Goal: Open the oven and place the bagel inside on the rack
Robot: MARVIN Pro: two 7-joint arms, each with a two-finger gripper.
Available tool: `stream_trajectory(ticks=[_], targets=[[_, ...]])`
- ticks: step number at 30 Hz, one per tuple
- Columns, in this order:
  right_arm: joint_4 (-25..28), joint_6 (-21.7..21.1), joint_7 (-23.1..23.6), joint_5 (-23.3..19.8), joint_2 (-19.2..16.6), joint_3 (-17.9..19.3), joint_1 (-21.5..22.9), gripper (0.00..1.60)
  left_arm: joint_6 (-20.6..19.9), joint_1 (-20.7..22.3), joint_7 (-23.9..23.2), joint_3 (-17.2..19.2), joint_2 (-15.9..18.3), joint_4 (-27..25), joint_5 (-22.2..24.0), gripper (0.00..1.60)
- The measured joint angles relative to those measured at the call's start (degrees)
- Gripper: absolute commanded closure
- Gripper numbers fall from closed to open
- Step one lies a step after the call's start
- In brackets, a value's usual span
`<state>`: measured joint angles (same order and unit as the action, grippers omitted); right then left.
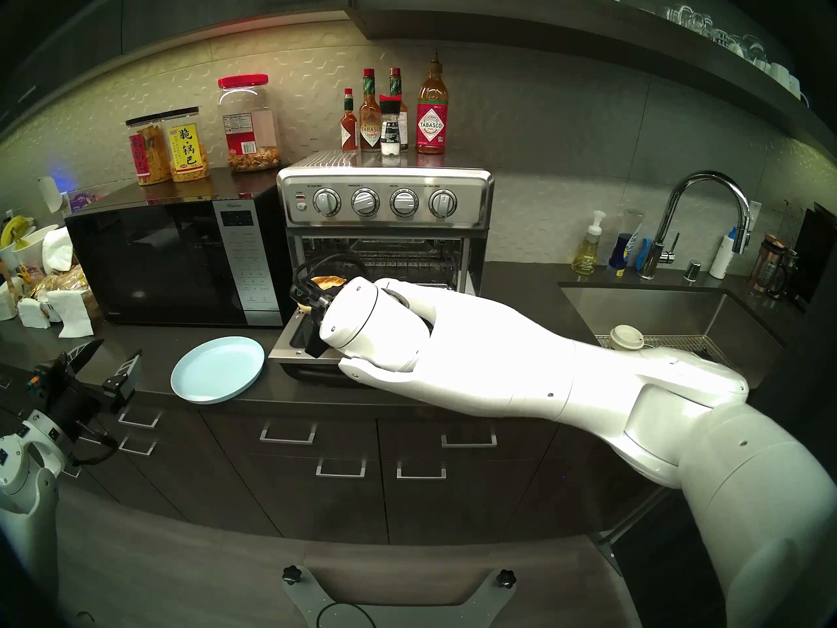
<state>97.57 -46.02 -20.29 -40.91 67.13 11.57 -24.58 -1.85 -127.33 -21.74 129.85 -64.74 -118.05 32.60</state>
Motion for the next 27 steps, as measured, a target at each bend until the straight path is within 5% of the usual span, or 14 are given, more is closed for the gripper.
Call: stream_trajectory(ticks=[27], targets=[[-6.5,3.6,-1.8,3.1,0.5,-0.7,-0.8,1.26,0.0,0.0,0.0,0.0,0.0,0.0,0.0,0.0]])
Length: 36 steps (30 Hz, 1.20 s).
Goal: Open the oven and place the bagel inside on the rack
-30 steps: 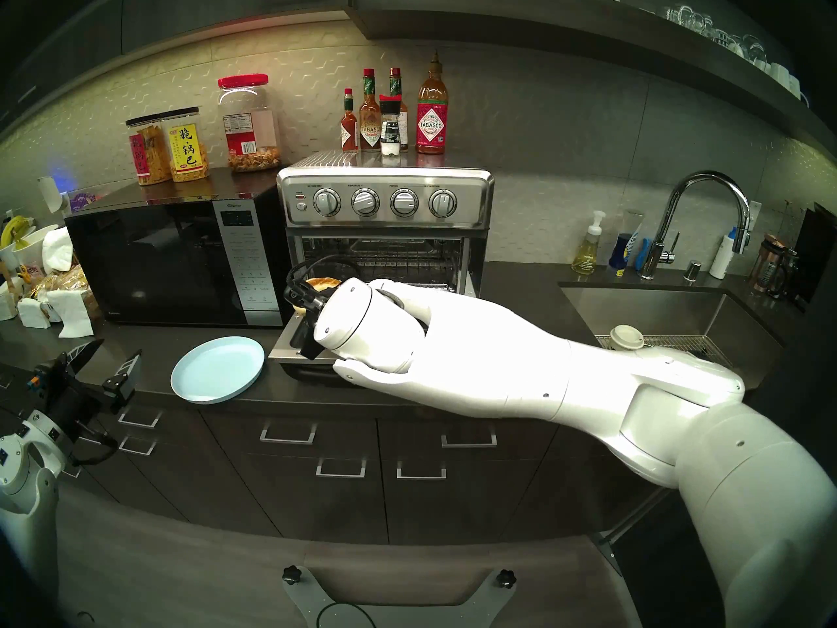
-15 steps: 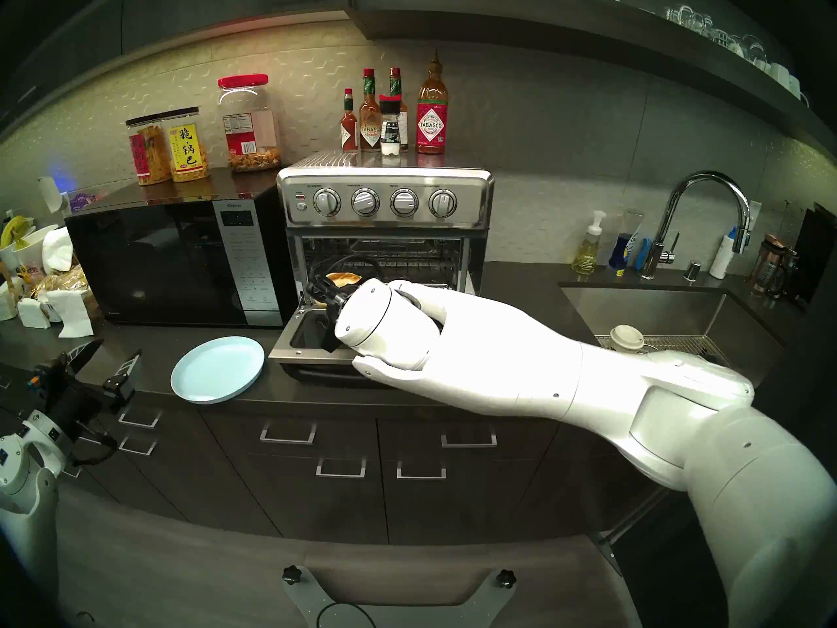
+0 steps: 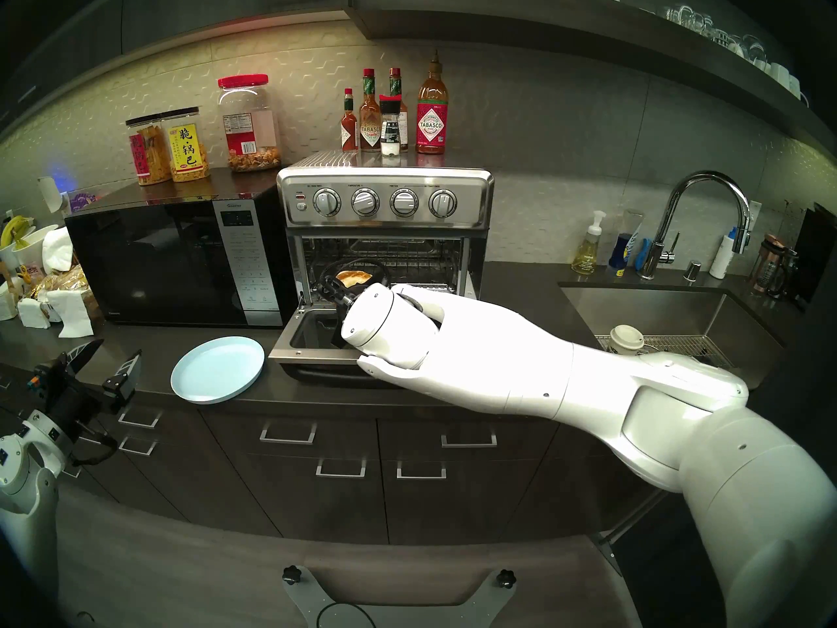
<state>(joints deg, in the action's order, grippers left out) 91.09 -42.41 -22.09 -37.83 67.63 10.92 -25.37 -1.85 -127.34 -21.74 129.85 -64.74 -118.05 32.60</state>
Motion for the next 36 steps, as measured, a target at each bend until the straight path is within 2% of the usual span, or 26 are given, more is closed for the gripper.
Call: stream_trajectory(ticks=[9,21,36], targets=[[0.3,0.0,0.0,0.2,0.0,0.7,0.2,1.26,0.0,0.0,0.0,0.0,0.0,0.0,0.0,0.0],[-6.3,1.6,0.6,0.2,1.6,1.7,0.9,1.27,0.0,0.0,0.0,0.0,0.0,0.0,0.0,0.0],[-8.4,2.7,1.3,0.6,2.6,2.0,1.6,1.27,0.0,0.0,0.0,0.0,0.0,0.0,0.0,0.0]])
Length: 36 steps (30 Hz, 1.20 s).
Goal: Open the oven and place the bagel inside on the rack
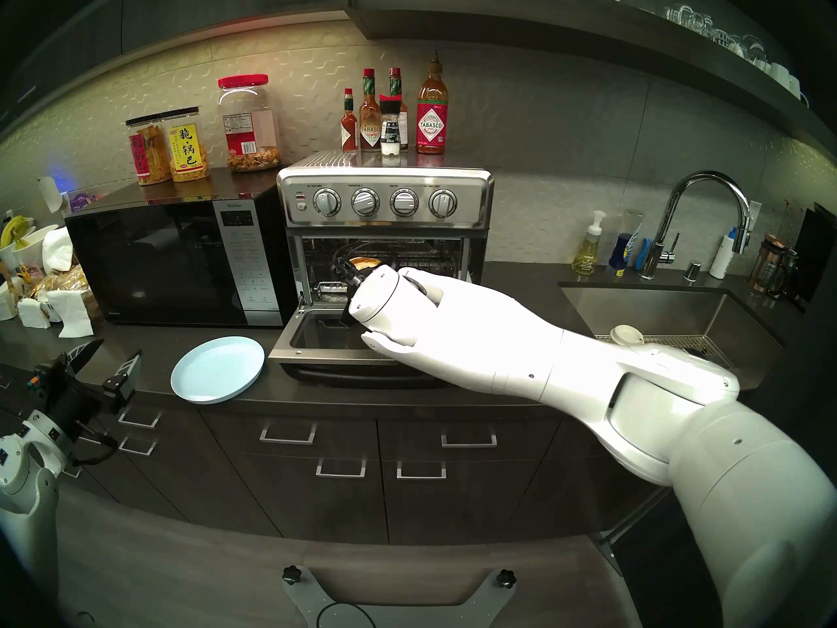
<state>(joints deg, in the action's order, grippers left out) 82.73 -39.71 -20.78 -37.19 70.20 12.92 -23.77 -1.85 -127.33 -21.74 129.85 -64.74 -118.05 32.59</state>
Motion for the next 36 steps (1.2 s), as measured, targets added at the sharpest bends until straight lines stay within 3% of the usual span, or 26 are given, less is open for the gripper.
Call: stream_trajectory(ticks=[18,36], targets=[[1.5,-0.4,0.0,0.2,-3.0,1.0,0.4,1.27,0.0,0.0,0.0,0.0,0.0,0.0,0.0,0.0],[-7.2,3.8,0.9,2.5,0.5,0.3,0.7,1.3,0.0,0.0,0.0,0.0,0.0,0.0,0.0,0.0]])
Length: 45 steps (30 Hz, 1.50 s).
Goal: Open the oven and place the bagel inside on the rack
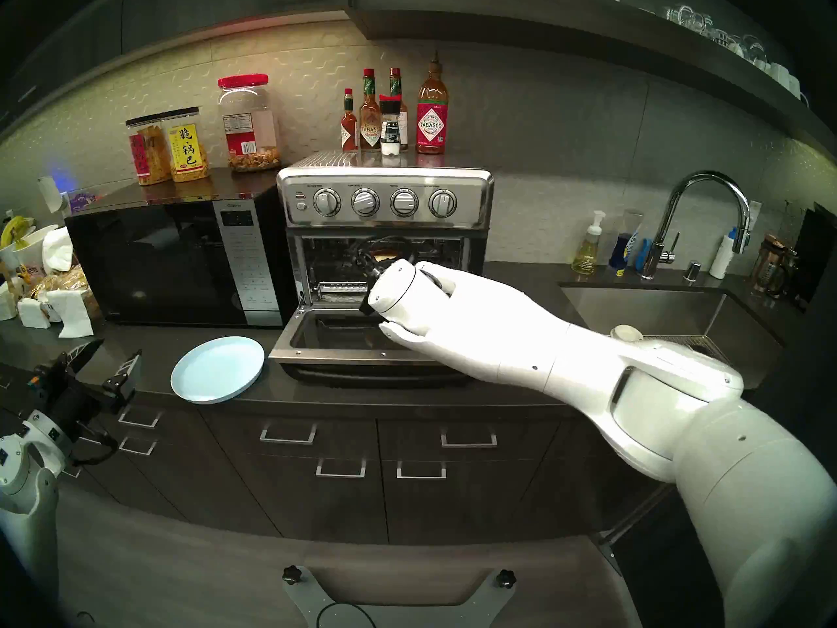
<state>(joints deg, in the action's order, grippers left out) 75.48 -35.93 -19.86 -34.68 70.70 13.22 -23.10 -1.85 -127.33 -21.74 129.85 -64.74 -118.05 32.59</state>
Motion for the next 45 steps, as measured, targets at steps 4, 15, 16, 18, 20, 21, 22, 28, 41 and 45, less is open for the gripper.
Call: stream_trajectory(ticks=[4,15,16,18,20,21,22,28,41,45], targets=[[-2.4,1.3,0.7,0.7,1.2,-0.2,0.2,1.31,0.0,0.0,0.0,0.0,0.0,0.0,0.0,0.0],[-7.0,3.9,1.9,2.3,3.4,-0.2,0.5,1.31,0.0,0.0,0.0,0.0,0.0,0.0,0.0,0.0],[-7.4,4.2,2.0,2.5,3.6,-0.2,0.5,1.31,0.0,0.0,0.0,0.0,0.0,0.0,0.0,0.0],[-8.0,4.5,2.1,2.7,3.9,-0.2,0.5,1.32,0.0,0.0,0.0,0.0,0.0,0.0,0.0,0.0],[-8.5,4.8,2.2,2.9,4.2,-0.1,0.5,1.31,0.0,0.0,0.0,0.0,0.0,0.0,0.0,0.0],[-8.7,4.9,2.2,3.0,4.3,-0.1,0.5,1.31,0.0,0.0,0.0,0.0,0.0,0.0,0.0,0.0],[-9.0,5.0,2.3,3.1,4.4,-0.1,0.5,1.31,0.0,0.0,0.0,0.0,0.0,0.0,0.0,0.0],[-10.0,5.3,2.3,3.5,5.0,0.1,0.6,1.32,0.0,0.0,0.0,0.0,0.0,0.0,0.0,0.0],[-11.9,5.6,1.7,4.0,6.7,0.4,0.4,1.31,0.0,0.0,0.0,0.0,0.0,0.0,0.0,0.0],[-12.4,5.6,1.6,4.1,7.2,0.5,0.4,1.31,0.0,0.0,0.0,0.0,0.0,0.0,0.0,0.0]])
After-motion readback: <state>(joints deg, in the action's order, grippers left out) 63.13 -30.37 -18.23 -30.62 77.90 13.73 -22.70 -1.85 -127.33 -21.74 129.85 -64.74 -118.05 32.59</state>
